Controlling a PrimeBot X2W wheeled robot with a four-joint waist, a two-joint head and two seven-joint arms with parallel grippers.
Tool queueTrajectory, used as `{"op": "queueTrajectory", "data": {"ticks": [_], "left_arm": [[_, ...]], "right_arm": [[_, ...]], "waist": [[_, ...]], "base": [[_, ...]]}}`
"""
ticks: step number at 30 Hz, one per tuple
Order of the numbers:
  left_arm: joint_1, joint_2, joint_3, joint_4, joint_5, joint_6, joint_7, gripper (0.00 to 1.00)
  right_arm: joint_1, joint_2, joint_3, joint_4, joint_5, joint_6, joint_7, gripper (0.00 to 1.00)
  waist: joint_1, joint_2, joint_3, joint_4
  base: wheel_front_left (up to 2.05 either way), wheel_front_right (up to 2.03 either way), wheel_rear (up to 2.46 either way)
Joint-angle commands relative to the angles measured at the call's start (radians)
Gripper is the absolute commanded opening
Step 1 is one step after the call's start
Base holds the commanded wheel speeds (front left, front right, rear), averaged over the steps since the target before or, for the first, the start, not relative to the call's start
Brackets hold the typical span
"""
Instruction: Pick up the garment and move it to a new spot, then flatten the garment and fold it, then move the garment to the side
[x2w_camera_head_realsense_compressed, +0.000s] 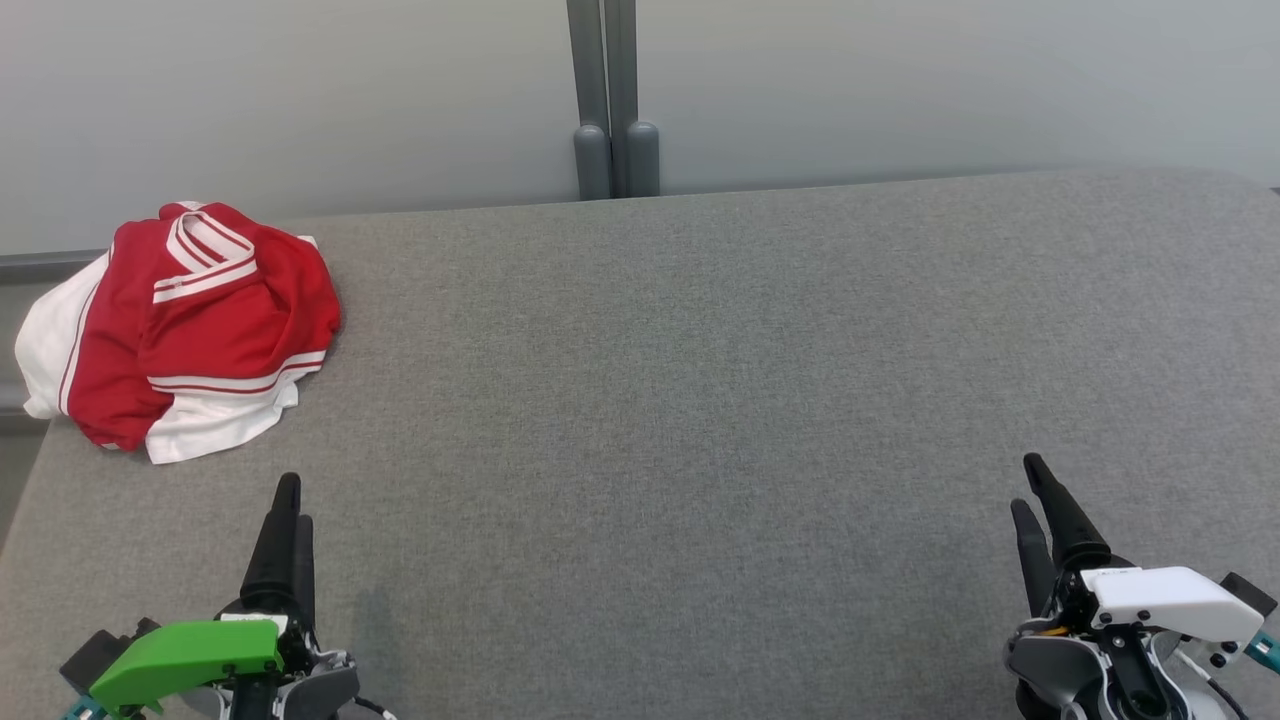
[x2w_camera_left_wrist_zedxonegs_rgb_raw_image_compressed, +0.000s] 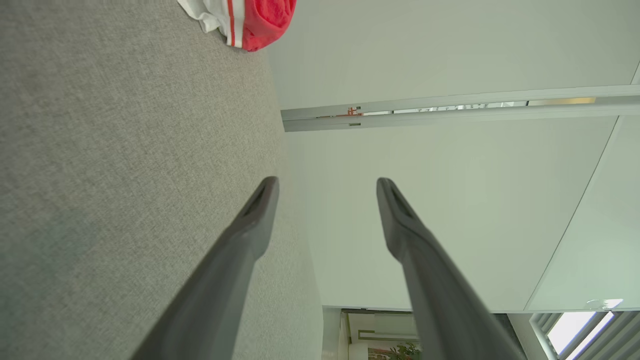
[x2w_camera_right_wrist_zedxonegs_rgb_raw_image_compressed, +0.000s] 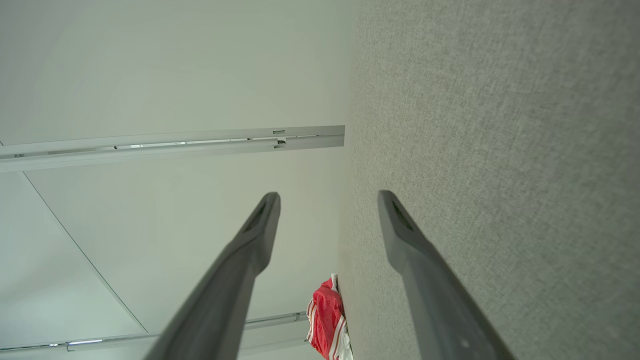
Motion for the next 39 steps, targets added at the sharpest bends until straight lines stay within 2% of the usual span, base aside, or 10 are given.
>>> {"op": "queueTrajectory", "data": {"ticks": [1,10,25,32,39], "left_arm": [[-0.017,0.005,-0.007,-0.024,0.024,0.004,-0.014,1.0],[-0.019,0.006,-0.032,-0.057,0.139,0.032,-0.053,1.0],[-0.004,0.008,-0.059,-0.108,0.366,0.075,-0.11,1.0],[0.0,0.008,-0.087,-0.123,0.545,0.082,-0.134,1.0],[0.007,0.009,-0.108,-0.133,0.65,0.097,-0.156,1.0]], "right_arm": [[-0.018,-0.005,0.003,-0.023,-0.024,0.0,-0.014,1.0],[-0.023,-0.006,0.0,-0.045,-0.145,0.0,-0.052,1.0],[-0.015,-0.008,0.024,-0.133,-0.494,0.0,-0.11,1.0],[-0.006,-0.009,0.029,-0.157,-0.634,0.0,-0.134,1.0],[-0.003,-0.009,0.039,-0.172,-0.75,0.0,-0.156,1.0]], "waist": [[0.0,0.0,0.0,0.0],[0.0,0.0,0.0,0.0],[0.0,0.0,0.001,0.0],[0.0,0.0,0.001,-0.001],[0.0,0.0,0.002,-0.003]], "base": [[0.0,0.0,0.0],[0.0,0.0,0.0],[0.0,0.0,0.0],[0.0,0.0,0.0],[0.0,0.0,0.0]]}}
